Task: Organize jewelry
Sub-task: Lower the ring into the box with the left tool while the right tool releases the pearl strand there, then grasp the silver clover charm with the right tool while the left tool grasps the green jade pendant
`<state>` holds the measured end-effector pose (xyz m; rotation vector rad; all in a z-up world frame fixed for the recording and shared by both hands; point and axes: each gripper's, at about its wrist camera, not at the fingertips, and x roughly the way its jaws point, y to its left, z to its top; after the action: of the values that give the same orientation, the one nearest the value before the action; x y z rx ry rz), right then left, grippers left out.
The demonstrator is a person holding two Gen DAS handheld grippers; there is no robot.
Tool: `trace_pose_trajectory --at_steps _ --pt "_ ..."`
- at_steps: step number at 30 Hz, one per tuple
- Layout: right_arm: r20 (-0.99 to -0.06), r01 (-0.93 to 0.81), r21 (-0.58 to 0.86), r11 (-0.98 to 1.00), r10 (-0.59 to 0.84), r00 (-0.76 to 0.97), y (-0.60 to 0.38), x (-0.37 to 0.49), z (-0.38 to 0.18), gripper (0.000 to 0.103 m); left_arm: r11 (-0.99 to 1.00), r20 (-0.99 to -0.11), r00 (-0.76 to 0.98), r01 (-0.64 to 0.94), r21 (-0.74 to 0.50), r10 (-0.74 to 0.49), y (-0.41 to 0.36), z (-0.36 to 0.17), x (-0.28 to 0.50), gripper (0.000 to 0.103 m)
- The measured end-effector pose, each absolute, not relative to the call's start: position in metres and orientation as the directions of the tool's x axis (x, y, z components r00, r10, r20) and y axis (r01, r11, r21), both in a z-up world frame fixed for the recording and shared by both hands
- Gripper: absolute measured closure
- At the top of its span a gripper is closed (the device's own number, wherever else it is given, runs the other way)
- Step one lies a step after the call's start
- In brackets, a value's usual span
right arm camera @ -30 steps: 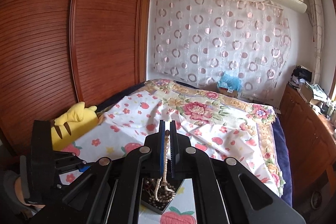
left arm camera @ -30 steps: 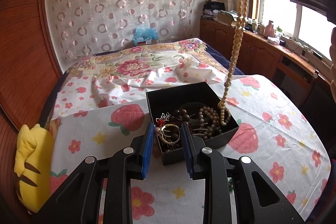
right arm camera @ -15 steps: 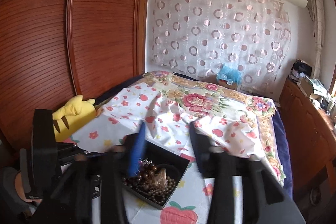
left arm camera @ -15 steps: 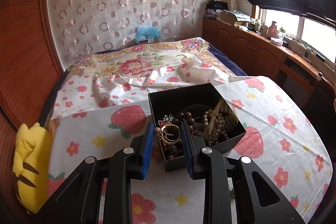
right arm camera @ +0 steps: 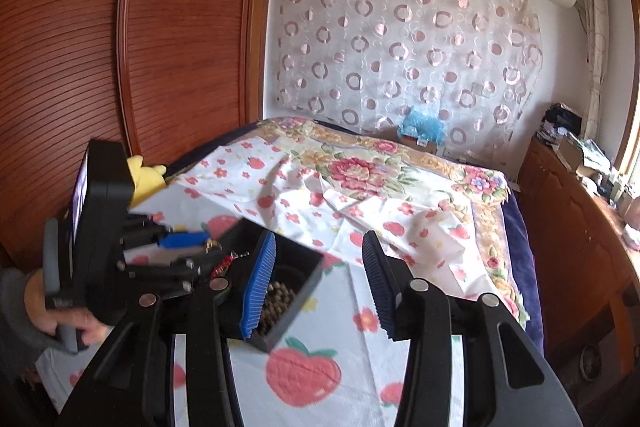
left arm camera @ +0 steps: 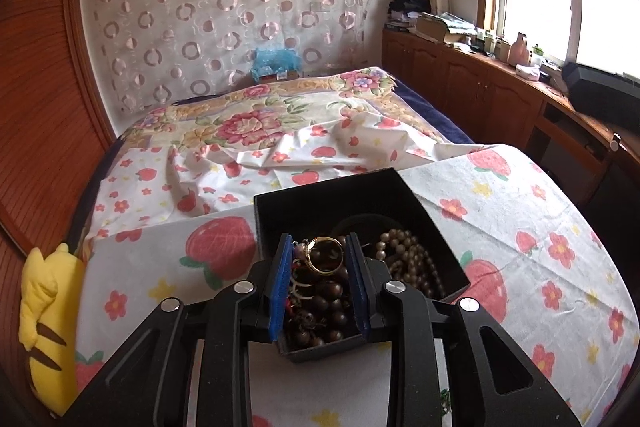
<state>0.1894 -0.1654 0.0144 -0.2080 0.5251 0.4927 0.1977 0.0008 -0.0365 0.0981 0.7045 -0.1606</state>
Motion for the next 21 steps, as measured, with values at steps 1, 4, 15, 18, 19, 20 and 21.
trace_pose_trajectory --at_steps 1,4,15,18,19,20,21 --pt "-0.531 -0.497 -0.062 0.865 0.393 0.75 -0.169 0.188 0.01 0.055 0.983 -0.648 0.753 0.181 0.036 -0.115 0.0 -0.036 0.197 0.063" --pt "-0.545 -0.49 -0.042 0.871 0.391 0.742 -0.183 0.182 -0.005 0.055 0.98 -0.638 0.761 0.194 0.043 -0.122 -0.006 -0.034 0.189 0.057" --pt "-0.559 -0.518 -0.03 0.855 0.415 0.718 -0.181 0.128 -0.051 0.055 0.972 -0.64 0.751 0.233 0.026 -0.163 -0.011 -0.045 0.123 0.044" --pt "-0.57 -0.534 -0.017 0.846 0.43 0.7 -0.179 0.113 -0.061 0.055 0.971 -0.65 0.742 0.237 0.026 -0.164 -0.009 -0.052 0.108 0.043" --pt "-0.574 -0.54 -0.005 0.842 0.439 0.691 -0.178 0.107 -0.066 0.055 0.971 -0.652 0.74 0.238 0.024 -0.165 -0.008 -0.053 0.104 0.041" --pt "-0.577 -0.543 0.002 0.84 0.445 0.685 -0.178 0.103 -0.068 0.055 0.971 -0.655 0.737 0.237 0.02 -0.166 -0.006 -0.056 0.099 0.037" --pt "-0.582 -0.548 0.013 0.836 0.452 0.676 -0.177 0.098 -0.072 0.055 0.972 -0.658 0.735 0.233 0.017 -0.165 -0.004 -0.058 0.095 0.036"
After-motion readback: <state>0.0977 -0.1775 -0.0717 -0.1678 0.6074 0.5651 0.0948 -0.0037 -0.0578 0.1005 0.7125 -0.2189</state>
